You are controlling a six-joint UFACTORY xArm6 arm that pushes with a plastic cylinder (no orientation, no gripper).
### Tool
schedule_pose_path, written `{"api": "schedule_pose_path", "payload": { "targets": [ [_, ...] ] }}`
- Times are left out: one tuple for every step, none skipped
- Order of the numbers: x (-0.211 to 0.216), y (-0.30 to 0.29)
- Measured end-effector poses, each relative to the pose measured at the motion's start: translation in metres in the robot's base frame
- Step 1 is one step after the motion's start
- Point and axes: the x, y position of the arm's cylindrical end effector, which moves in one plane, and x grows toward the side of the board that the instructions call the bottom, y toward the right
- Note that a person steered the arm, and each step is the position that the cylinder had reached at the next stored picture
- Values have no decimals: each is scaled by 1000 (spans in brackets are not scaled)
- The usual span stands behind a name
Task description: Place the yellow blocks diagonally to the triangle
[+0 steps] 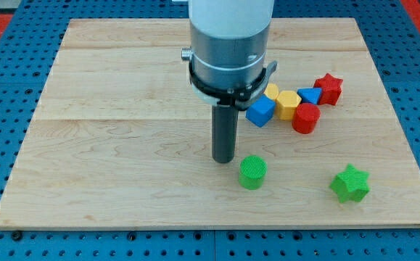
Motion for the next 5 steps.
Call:
{"api": "schedule_pose_path", "payload": {
  "targets": [
    [19, 58],
    [19, 95],
    [19, 95],
    [16, 95],
    [8, 95]
  ]
}}
